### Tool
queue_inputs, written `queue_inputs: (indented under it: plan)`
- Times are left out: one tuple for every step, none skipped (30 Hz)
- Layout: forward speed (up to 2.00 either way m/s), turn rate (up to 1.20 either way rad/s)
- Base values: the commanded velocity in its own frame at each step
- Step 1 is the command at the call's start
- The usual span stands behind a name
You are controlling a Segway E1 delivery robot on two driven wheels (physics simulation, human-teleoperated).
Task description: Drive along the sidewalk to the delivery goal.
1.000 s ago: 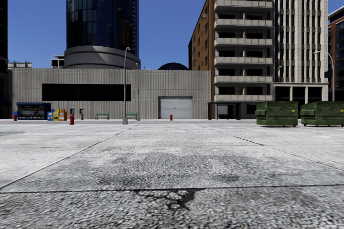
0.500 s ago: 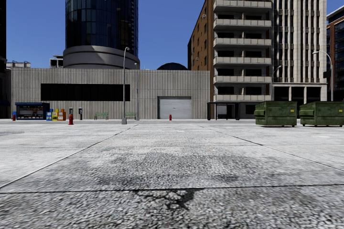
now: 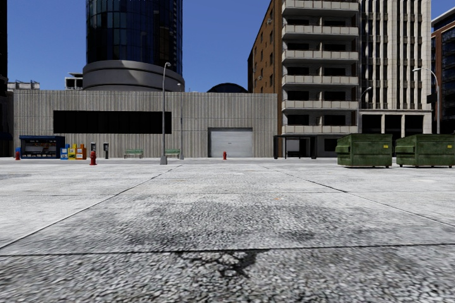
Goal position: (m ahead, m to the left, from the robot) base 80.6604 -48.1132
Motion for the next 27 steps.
queue_inputs:
  plan:
    - [0.00, -0.27]
    - [0.00, -0.28]
    - [0.00, -0.28]
    - [0.00, -0.28]
    - [0.00, -0.28]
    - [0.00, -0.28]
    - [0.00, -0.28]
    - [0.00, -0.28]
    - [0.00, -0.28]
    - [0.00, -0.29]
    - [0.00, -0.29]
    - [0.00, -0.29]
    - [0.00, -0.25]
    - [0.00, -0.17]
    - [0.00, -0.08]
    - [0.00, -0.04]
    - [0.00, -0.04]
    - [0.00, -0.03]
    - [0.00, -0.03]
    - [0.00, -0.03]
    - [0.00, -0.03]
    - [0.00, -0.03]
    - [0.00, -0.02]
    - [0.00, 0.00]
    - [0.40, 0.00]
    - [1.23, 0.00]
    - [1.23, 0.00]
